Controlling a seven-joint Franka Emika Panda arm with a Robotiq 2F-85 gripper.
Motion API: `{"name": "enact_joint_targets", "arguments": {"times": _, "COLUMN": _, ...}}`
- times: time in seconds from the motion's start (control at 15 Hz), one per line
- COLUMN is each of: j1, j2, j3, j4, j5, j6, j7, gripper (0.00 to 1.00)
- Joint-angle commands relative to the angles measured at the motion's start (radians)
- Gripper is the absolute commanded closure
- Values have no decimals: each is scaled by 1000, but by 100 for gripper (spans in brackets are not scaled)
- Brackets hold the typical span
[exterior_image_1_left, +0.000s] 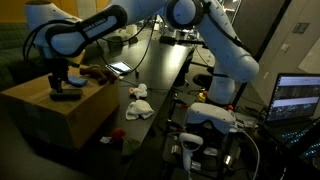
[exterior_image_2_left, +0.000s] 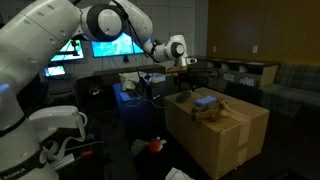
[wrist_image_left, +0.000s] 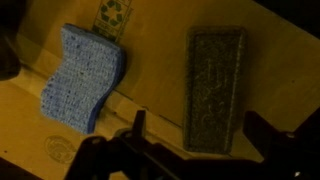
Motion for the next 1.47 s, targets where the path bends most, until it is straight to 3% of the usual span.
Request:
{"name": "enact_joint_targets", "arguments": {"times": 0.0, "j1": -22, "j2": -58, "j3": 6, "j4": -125, "j5": 27, "j6": 101, "j7": -33, "gripper": 0}}
{"name": "enact_joint_targets", "arguments": {"times": 0.87, "j1": -60, "j2": -56, "j3": 21, "j4": -210, "j5": 81, "j6": 153, "j7": -120, "gripper": 0}}
{"name": "enact_joint_targets", "arguments": {"times": 0.93, "j1": -60, "j2": -55, "j3": 21, "j4": -209, "j5": 84, "j6": 153, "j7": -125, "gripper": 4}}
{"name": "enact_joint_targets", "arguments": {"times": 1.0, "j1": -60, "j2": -56, "j3": 22, "j4": -209, "j5": 88, "j6": 152, "j7": -128, "gripper": 27}}
{"name": "enact_joint_targets", "arguments": {"times": 1.13, "j1": -60, "j2": -63, "j3": 25, "j4": -213, "j5": 92, "j6": 151, "j7": -136, "gripper": 32}}
{"name": "enact_joint_targets", "arguments": {"times": 1.4, "j1": -61, "j2": -91, "j3": 42, "j4": -230, "j5": 107, "j6": 133, "j7": -164, "gripper": 63}}
